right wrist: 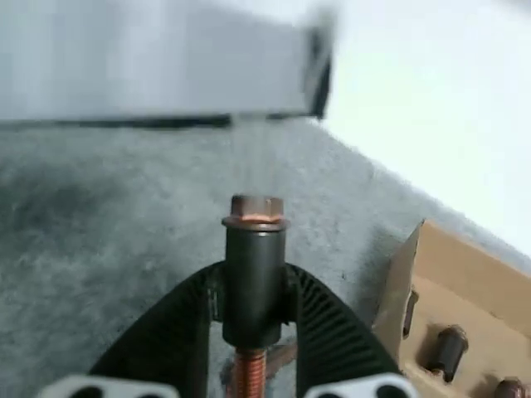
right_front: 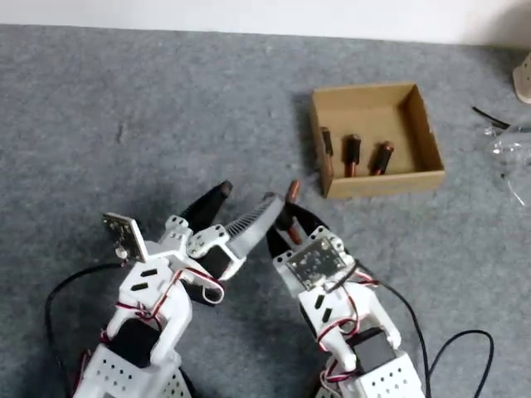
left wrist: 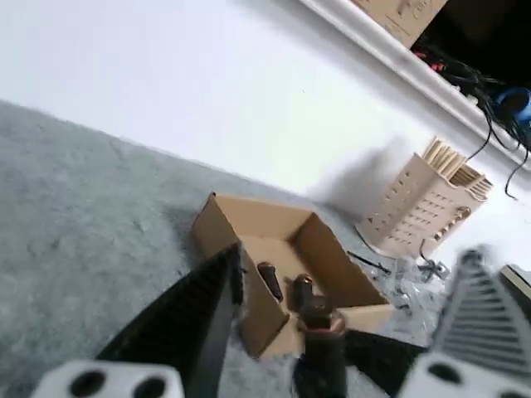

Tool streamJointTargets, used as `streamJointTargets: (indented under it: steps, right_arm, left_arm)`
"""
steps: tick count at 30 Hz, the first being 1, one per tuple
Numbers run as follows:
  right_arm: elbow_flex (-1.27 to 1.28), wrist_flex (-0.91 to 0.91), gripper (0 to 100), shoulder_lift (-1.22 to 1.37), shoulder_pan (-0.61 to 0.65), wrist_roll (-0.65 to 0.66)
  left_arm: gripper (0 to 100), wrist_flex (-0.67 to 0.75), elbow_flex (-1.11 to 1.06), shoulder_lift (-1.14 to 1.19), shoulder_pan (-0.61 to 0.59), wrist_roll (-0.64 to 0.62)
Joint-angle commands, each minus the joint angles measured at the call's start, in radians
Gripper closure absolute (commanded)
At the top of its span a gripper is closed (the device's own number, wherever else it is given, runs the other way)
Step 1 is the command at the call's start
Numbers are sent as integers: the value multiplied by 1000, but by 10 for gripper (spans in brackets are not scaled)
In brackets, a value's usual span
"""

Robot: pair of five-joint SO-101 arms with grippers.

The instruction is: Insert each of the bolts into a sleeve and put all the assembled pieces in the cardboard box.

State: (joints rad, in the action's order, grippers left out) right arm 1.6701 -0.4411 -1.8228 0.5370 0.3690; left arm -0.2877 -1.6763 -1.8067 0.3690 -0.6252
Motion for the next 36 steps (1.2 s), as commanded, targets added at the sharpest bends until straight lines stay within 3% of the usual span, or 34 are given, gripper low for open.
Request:
streamJointTargets:
  steps: [1, 4, 9, 11, 18, 22, 31, 35, 36]
  right_arm:
    - [133, 33, 994, -16, -13, 11]
    - [133, 33, 994, -16, -15, 11]
    - [131, 38, 994, -16, -38, 11]
    - [131, 47, 994, -16, -56, 11]
    - [131, 51, 994, -16, -94, 5]
    - [131, 51, 994, -16, -130, 5]
    - [131, 47, 994, -16, -166, 3]
    - [131, 45, 994, -16, -200, 3]
    - [131, 45, 994, -16, -209, 5]
  left_arm:
    - [631, 26, -16, -18, 5, -43]
    - [650, 31, -16, -19, -39, -63]
    - [692, 32, 8, -18, -282, -221]
    - [725, 32, 7, -16, -343, -216]
    - [880, -2, -21, -12, -219, 238]
    - [1000, -52, -21, -12, -162, 381]
    - [989, -262, -21, -10, -125, 517]
    - [990, -324, -21, -10, -159, 882]
    - [990, -324, -19, -10, -177, 893]
